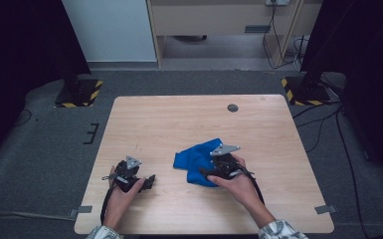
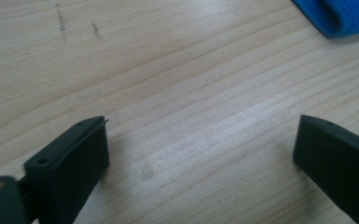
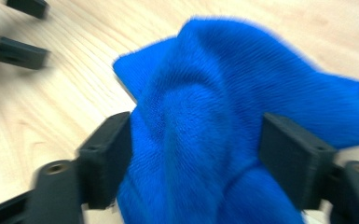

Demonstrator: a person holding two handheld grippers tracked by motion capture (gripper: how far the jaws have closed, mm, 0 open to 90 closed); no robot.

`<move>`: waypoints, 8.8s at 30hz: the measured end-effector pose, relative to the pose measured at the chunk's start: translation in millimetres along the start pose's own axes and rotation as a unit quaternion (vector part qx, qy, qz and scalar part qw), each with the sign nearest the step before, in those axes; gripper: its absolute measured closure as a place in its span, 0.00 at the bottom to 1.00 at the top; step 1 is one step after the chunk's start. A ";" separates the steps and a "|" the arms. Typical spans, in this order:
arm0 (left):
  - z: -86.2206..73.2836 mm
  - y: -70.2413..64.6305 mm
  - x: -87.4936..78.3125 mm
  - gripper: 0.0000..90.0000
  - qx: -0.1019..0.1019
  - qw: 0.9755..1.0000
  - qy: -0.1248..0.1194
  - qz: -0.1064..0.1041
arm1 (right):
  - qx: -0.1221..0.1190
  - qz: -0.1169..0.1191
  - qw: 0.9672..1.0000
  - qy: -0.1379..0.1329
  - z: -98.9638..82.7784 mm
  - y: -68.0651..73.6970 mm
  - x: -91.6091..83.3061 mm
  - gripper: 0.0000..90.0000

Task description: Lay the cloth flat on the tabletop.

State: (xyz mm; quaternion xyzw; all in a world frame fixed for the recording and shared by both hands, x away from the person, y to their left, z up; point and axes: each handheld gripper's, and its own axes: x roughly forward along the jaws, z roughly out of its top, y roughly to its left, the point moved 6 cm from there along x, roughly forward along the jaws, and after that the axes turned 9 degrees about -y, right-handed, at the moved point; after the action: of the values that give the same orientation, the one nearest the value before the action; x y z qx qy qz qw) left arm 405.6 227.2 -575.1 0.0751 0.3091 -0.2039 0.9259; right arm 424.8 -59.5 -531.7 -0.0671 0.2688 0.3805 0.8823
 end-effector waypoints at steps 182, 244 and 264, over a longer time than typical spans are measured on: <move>47.9 -84.2 -3.8 0.97 0.065 0.991 -0.078 -0.093 | 0.005 -0.031 0.999 -0.018 -37.2 -24.2 -52.9 0.58; 51.4 -68.5 -8.9 0.97 0.001 0.990 -0.103 -0.092 | 0.046 -0.042 0.995 -0.077 -41.3 -49.9 -84.6 0.97; 56.9 -60.0 11.1 0.93 -0.022 0.990 -0.109 -0.090 | 0.045 -0.044 0.992 -0.111 -25.0 -49.0 -97.2 0.98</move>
State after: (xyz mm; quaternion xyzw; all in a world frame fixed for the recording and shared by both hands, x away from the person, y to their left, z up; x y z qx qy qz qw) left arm 419.0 154.1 -537.1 0.0039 0.2167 -0.2863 0.9333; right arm 393.9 -163.7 -506.0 0.0035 0.1832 0.3341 0.9246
